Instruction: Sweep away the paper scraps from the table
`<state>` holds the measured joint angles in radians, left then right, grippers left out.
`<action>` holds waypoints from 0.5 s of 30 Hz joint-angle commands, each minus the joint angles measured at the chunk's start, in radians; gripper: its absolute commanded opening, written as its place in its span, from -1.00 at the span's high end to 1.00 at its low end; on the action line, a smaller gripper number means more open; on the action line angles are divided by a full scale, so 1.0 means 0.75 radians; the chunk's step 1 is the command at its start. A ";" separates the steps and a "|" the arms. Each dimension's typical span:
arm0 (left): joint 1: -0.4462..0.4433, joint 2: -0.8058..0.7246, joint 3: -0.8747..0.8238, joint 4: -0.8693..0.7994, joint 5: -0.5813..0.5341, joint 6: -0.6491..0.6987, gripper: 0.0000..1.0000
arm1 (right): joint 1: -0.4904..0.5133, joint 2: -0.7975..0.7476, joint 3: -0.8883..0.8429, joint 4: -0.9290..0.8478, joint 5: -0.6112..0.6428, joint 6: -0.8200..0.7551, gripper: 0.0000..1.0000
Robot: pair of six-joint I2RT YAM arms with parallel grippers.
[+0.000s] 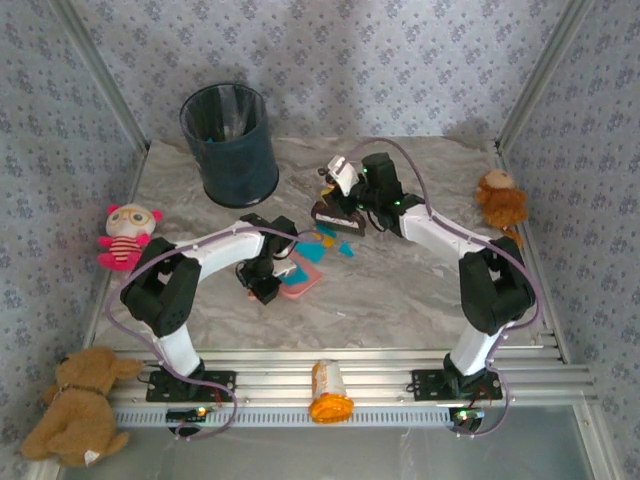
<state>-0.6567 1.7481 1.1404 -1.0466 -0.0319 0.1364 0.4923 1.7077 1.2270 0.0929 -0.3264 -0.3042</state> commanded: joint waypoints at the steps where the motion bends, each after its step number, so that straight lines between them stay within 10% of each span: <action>1: -0.009 -0.033 0.046 -0.068 -0.030 0.048 1.00 | 0.012 -0.076 -0.035 0.060 0.149 0.144 1.00; 15: -0.008 0.060 0.133 -0.147 -0.028 0.066 1.00 | 0.081 -0.226 -0.157 0.000 0.923 0.492 1.00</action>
<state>-0.6567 1.7775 1.2106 -1.0962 -0.0540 0.1619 0.5442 1.5692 1.1145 0.1101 0.2035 -0.0284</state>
